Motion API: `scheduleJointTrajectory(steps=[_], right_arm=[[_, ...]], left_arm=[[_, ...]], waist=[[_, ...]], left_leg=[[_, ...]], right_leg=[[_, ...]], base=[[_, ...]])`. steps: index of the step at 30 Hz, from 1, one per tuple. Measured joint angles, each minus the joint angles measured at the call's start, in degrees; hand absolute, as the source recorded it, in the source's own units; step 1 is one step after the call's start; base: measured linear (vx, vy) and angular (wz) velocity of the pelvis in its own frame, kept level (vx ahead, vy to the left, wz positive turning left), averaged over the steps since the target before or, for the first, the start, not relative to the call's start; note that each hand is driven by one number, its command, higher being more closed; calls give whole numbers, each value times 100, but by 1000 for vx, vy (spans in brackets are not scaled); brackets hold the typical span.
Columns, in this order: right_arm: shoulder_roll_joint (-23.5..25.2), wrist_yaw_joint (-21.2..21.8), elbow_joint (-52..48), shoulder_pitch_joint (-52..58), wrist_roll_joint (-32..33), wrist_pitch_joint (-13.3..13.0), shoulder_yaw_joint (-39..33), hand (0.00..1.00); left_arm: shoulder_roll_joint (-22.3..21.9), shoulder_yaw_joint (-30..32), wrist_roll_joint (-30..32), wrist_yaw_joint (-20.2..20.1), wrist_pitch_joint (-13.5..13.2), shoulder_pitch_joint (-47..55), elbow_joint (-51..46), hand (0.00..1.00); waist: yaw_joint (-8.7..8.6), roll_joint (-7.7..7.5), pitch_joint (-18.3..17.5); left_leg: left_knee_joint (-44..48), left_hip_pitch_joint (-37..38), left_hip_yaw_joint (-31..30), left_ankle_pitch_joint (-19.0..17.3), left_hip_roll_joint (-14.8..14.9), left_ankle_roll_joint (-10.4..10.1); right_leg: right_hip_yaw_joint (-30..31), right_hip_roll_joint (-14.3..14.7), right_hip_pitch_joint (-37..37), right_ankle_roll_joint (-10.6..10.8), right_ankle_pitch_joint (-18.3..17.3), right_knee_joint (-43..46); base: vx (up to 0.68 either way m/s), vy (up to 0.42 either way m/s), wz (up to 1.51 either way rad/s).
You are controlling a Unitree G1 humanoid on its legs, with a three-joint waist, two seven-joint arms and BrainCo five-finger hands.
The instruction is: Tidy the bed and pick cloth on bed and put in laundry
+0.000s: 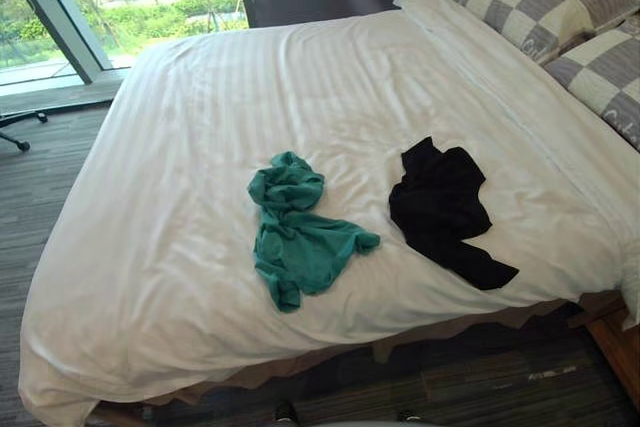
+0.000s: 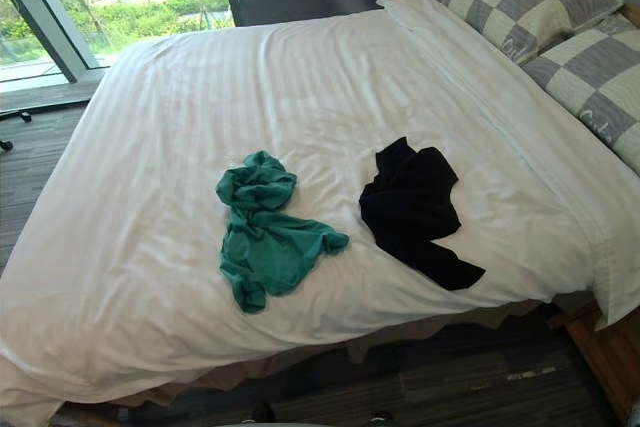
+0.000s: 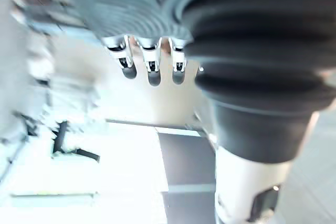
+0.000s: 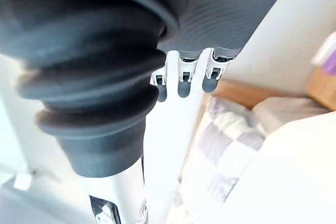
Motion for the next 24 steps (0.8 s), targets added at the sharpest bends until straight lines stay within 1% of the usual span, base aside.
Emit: scheduleJointTrajectory(steps=[1, 2, 3, 4, 5, 6, 8, 11, 13, 14, 15, 16, 17, 19, 21, 22, 23, 24], right_arm=[[-69, 121, -144, -45, -138, 82, 254, 0], [-108, 185, -214, -77, -210, 154, 464, 0], [-120, 291, -320, -185, -288, 272, 770, 0], [-120, 355, -385, -271, -295, 369, 982, 0], [-115, 461, -505, -459, -303, 537, 1420, 0], [-100, 518, -577, -602, -308, 631, 1717, 0], [-21, 581, -595, -1009, -445, 848, 2363, 0], [231, 623, -663, -1514, -539, 1074, 2938, 0], [404, 630, -898, -1553, -538, 1090, 3134, 0], [449, 637, -962, -1555, -538, 1092, 3200, 0], [576, 651, -1039, -1576, -535, 1092, 3338, 0], [641, 676, -1039, -1598, -535, 1093, 3436, 0], [679, 710, -1039, -1599, -535, 1096, 3462, 0], [796, 763, -1041, -1606, -527, 1096, 3487, 0], [806, 771, -1041, -1614, -525, 1096, 3565, 0], [846, 772, -1042, -1642, -524, 1096, 3571, 0], [868, 771, -1041, -1670, -524, 1096, 3571, 0], [915, 765, -1041, -1740, -522, 1096, 3573, 0]], left_arm=[[22, -317, 103, -163, 23, -245, -263, 0], [21, -559, 136, -248, 71, -409, -414, 0], [16, -901, 159, -370, 180, -591, -601, 0], [7, -1096, 166, -462, 288, -664, -715, 0], [-76, -1555, 308, -710, 531, -849, -915, 0], [-163, -1873, 426, -811, 641, -907, -1026, 0], [-541, -2610, 850, -1014, 879, -1206, -1091, 0], [-1178, -3611, 1374, -1146, 1143, -1652, -1078, 0], [-1526, -4062, 1775, -1158, 1245, -1801, -1058, 0], [-1607, -4197, 1929, -1160, 1258, -1842, -1032, 0], [-1757, -4482, 2342, -1171, 1282, -1957, -881, 0], [-1865, -4624, 2612, -1184, 1316, -2015, -747, 0], [-1935, -4694, 2721, -1196, 1328, -2048, -656, 0], [-2109, -4893, 3109, -1264, 1577, -2067, -401, 0], [-2181, -5044, 3315, -1275, 1762, -2122, -178, 0], [-2260, -5141, 3555, -1278, 1954, -2240, 25, 0], [-2291, -5180, 3627, -1275, 2019, -2294, 117, 0], [-2344, -5285, 3813, -1265, 2148, -2415, 308, 0]], waist=[[-12, 16, -106], [-23, 16, -120], [-44, 9, -123], [-62, 3, -125], [-117, -7, -119], [-154, -11, -116], [-162, -40, -98], [-179, -107, -49], [-182, -119, -43], [-177, -122, -40], [-175, -137, -31], [-179, -137, -30], [-177, -141, -28], [-180, -151, -22], [-165, -170, -11], [-174, -207, 7], [-182, -228, 21], [-186, -284, 67]], left_leg=[[-41, 8, 25, 16, -15, 16], [-42, 31, 54, 18, -17, 18], [-48, 64, 100, 18, -15, 18], [-50, 70, 145, 18, -10, 18], [-58, 93, 197, 18, -7, 18], [-60, 128, 252, 18, -8, 19], [-62, 294, 445, 18, -8, 19], [-64, 495, 734, 18, -3, 18], [-69, 575, 932, 14, 15, 12], [-71, 591, 991, 13, 22, 11], [-88, 606, 1114, -11, 69, 5], [-121, 602, 1246, -49, 81, 8], [-122, 605, 1285, -59, 87, 9], [-125, 611, 1434, -78, 113, -10], [-125, 567, 1570, -83, 109, -16], [-126, 440, 1593, -84, 98, -18], [-126, 373, 1614, -83, 92, -17], [-126, 260, 1723, -77, 90, -11]], right_leg=[[49, -2, -38, 14, 12, 0], [82, -3, -36, 13, 14, 3], [144, 3, -33, 13, 15, 9], [167, 7, -34, 9, 19, 16], [229, 13, -45, -9, 32, 19], [297, 12, -44, -16, 37, 29], [468, -6, -20, -29, 46, 79], [642, -17, 53, -29, 46, 119], [677, -14, 94, -29, 46, 147], [702, -15, 93, -29, 46, 156], [756, -15, 91, -30, 44, 168], [781, 10, 79, -37, 37, 175], [803, 15, 56, -41, 35, 187], [907, 4, -20, -47, 40, 224], [1011, -3, -162, -61, 78, 260], [1030, -19, -298, -51, 126, 271], [1049, -26, -372, -54, 154, 276], [1099, -33, -528, -73, 227, 270]], base=[[117, -3, -18], [100, -3, -22], [93, -9, -20], [70, -14, -24], [63, -14, -22], [49, -7, -34], [30, 2, -41], [-17, 6, -30], [-42, 5, -13], [-65, 8, -14], [-107, 0, -15], [-128, 3, -16], [-115, -2, -16], [-72, -5, -21], [-63, 7, -26], [-63, 10, -16], [-66, 6, -11], [-44, 4, -12]])
